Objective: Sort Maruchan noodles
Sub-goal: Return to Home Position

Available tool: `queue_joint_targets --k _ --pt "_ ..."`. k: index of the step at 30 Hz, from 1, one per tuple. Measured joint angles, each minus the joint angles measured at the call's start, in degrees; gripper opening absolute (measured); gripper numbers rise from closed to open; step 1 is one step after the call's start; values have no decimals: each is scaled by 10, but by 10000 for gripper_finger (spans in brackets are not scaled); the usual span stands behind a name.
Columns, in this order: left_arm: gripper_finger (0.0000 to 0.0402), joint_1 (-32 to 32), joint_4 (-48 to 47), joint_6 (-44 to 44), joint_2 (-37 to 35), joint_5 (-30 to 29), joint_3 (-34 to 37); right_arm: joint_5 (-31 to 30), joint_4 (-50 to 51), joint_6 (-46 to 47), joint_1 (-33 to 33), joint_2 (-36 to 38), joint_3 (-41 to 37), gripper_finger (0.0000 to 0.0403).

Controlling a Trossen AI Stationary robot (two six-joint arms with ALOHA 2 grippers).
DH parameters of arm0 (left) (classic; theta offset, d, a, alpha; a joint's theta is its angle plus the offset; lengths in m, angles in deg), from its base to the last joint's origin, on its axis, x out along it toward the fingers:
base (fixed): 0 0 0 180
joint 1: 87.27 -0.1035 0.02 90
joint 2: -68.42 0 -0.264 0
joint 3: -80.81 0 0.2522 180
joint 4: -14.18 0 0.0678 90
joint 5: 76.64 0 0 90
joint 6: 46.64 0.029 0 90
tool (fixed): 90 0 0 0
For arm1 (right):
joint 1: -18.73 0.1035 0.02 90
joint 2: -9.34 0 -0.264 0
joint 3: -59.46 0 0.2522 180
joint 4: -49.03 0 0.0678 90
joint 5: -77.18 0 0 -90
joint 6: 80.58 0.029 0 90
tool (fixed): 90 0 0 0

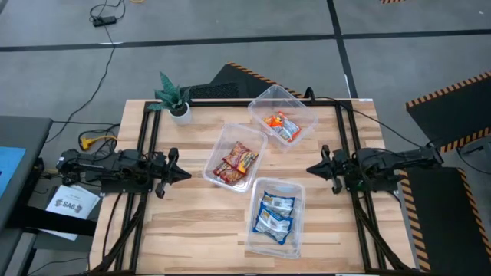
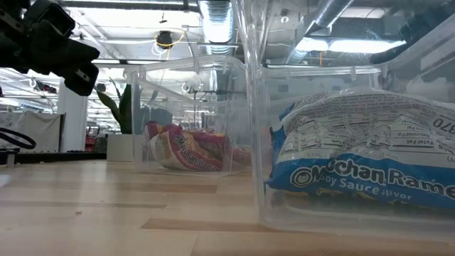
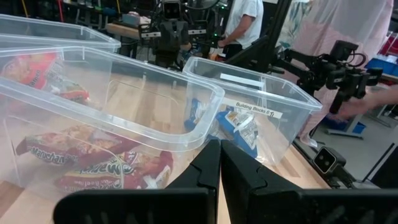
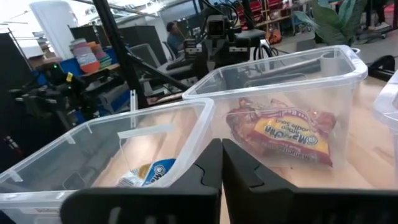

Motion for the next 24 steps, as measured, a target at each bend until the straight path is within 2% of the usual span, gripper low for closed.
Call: queue_joint_targets --k 6,24 --pt "0 0 0 1 0 0 0 0 -1 0 0 0 0 39" --pt "0 0 0 -1 0 -1 0 0 0 -1 0 0 0 38"
